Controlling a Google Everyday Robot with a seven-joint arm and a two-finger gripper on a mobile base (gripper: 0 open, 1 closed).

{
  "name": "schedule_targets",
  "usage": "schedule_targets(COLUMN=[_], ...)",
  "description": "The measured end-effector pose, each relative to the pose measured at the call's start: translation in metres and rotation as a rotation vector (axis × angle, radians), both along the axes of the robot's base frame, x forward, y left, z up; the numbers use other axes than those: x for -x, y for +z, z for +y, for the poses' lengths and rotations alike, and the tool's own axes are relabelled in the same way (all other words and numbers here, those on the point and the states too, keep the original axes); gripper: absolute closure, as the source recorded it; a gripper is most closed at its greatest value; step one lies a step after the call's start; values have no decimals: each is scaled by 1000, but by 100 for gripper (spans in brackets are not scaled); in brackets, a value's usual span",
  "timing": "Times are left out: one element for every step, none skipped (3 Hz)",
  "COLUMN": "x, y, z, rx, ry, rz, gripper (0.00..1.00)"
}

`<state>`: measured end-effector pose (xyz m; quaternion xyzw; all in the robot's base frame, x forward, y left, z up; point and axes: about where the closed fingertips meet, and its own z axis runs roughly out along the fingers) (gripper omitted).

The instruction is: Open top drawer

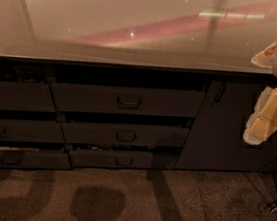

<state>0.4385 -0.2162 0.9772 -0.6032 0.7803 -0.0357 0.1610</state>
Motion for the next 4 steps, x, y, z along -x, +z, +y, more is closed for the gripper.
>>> schedule_targets(x=[0, -5, -19, -38], y=[0, -3, -16, -49], z=[0, -3, -7, 38], rx=[0, -10, -41, 20], ry=[0, -4, 1, 88], rz=[0, 10, 55, 144], gripper=[0, 0, 0, 0])
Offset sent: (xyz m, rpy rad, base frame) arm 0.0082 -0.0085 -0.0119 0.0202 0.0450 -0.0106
